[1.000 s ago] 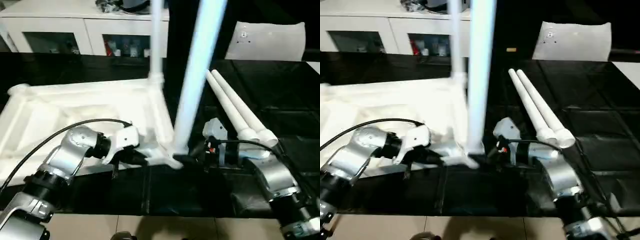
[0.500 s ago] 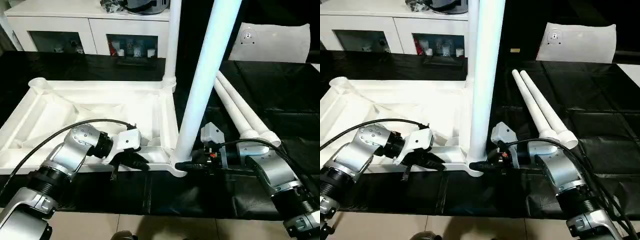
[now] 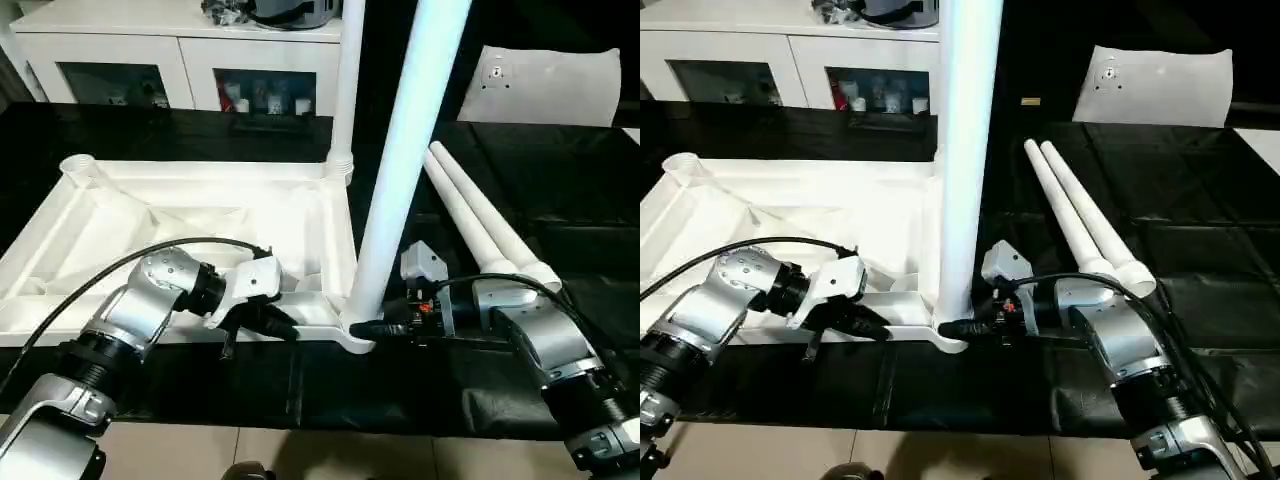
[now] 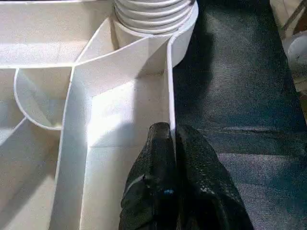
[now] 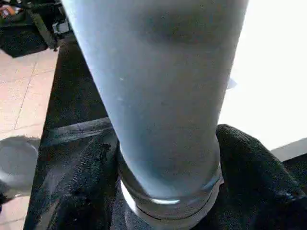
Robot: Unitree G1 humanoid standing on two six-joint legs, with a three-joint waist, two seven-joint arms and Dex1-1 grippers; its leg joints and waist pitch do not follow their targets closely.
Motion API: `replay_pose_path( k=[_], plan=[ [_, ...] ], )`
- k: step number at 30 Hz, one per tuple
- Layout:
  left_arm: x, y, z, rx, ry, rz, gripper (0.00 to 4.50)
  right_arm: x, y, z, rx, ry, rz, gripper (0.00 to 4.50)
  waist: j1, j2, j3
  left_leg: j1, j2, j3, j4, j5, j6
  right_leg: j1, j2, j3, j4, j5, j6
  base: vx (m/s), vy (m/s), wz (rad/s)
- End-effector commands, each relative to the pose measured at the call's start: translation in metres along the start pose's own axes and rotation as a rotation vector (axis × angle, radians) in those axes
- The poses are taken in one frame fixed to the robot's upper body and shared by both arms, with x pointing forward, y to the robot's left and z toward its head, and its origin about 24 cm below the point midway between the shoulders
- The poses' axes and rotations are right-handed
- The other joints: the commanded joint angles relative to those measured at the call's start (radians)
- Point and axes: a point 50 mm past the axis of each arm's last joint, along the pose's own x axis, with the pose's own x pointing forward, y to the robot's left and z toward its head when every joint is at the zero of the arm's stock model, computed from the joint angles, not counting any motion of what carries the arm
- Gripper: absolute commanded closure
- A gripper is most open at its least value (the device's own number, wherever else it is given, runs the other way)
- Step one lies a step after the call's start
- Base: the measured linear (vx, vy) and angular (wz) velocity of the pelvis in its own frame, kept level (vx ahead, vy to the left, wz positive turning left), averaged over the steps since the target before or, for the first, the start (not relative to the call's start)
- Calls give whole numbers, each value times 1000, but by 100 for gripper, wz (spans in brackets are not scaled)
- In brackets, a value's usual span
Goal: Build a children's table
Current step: Rotate leg to tighten
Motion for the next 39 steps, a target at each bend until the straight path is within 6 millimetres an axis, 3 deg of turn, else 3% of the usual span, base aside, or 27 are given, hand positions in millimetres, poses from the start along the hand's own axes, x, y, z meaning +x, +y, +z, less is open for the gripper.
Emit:
replay_pose_path(
  k=[1, 5, 7, 10, 13, 15, 16, 18, 21, 23, 25, 29, 33, 35, 39],
  plan=[
    [1, 7, 12, 21, -37, 86, 450, 14, 7, 1, 32, -43, 7, 178, -6, 6, -59, 10, 59, -20, -72, -253, 16, 41, -101, 63, -88, -396, -151, 0, 0, 0],
    [11, 19, 29, -138, -164, 344, 450, 46, 0, 1, 165, -130, -311, 178, -24, 5, -60, 13, 59, -26, -75, -276, -21, 41, -105, 60, -91, -454, -131, 0, 0, 0],
    [14, 20, 34, -174, -190, 385, 450, 53, -1, 2, 203, -146, -368, 178, -37, 7, -61, 7, 57, -30, -77, -268, -16, 43, -102, 59, -92, -426, -127, 0, 0, 0],
    [25, 22, 44, -244, -226, 495, 450, 70, -2, 5, 276, -163, -494, 178, -49, 4, -64, 4, 55, -24, -73, -235, -10, 43, -101, 65, -84, -344, -156, 0, 0, 0],
    [36, 20, 51, -267, -241, 544, 450, 80, -3, 8, 296, -156, -570, 178, -51, 2, -66, -2, 47, -20, -67, -182, 21, 49, -96, 65, -85, -305, -154, 0, 0, 0],
    [43, 18, 54, -264, -243, 556, 450, 83, -3, 10, 292, -168, -593, 178, -53, 6, -65, -3, 51, -19, -68, -162, 25, 46, -95, 65, -82, -270, -159, 0, 0, 0],
    [43, 18, 53, -261, -241, 562, 450, 83, -3, 11, 290, -179, -592, 143, -53, 5, -66, -2, 50, -19, -68, -164, 26, 47, -94, 65, -82, -267, -159, 0, 0, 0],
    [42, 18, 51, -260, -226, 565, 450, 82, -2, 13, 283, -192, -590, 108, -55, 5, -67, -4, 51, -20, -69, -167, 32, 49, -93, 65, -79, -251, -158, 0, 0, 0],
    [36, 17, 43, -258, -180, 574, 450, 76, -2, 16, 276, -223, -597, 102, -58, 6, -67, -4, 52, -20, -69, -173, 34, 48, -93, 66, -79, -247, -157, 0, 0, 0],
    [30, 17, 39, -253, -161, 576, 450, 71, -1, 17, 254, -239, -590, 60, -59, 7, -65, -7, 50, -20, -70, -175, 35, 49, -94, 66, -79, -249, -153, 0, 0, 0],
    [26, 17, 35, -246, -146, 572, 450, 65, 0, 17, 241, -254, -580, 51, -63, 3, -66, -8, 51, -20, -70, -175, 40, 51, -94, 67, -78, -247, -149, 0, 0, 0],
    [17, 17, 28, -206, -127, 526, 450, 44, 5, 8, 183, -228, -520, 11, -68, 2, -65, -10, 49, -19, -67, -173, 51, 52, -91, 66, -81, -256, -144, 0, 0, 0],
    [11, 14, 25, -147, -115, 437, 450, 28, 9, 3, 129, -198, -443, 3, -69, -1, -66, -11, 48, -17, -63, -162, 62, 51, -90, 66, -79, -246, -148, 0, 0, 0],
    [8, 11, 22, -122, -105, 379, 450, 19, 10, 2, 98, -177, -398, 3, -65, 6, -69, -9, 52, -19, -62, -145, 70, 49, -91, 66, -73, -214, -162, 0, 0, 0],
    [5, 4, 18, -67, -80, 255, 450, 5, 10, 0, 60, -144, -321, 3, -53, 4, -67, -8, 52, -16, -61, -156, 75, 46, -92, 65, -77, -234, -164, 0, 0, 0]
  ],
)
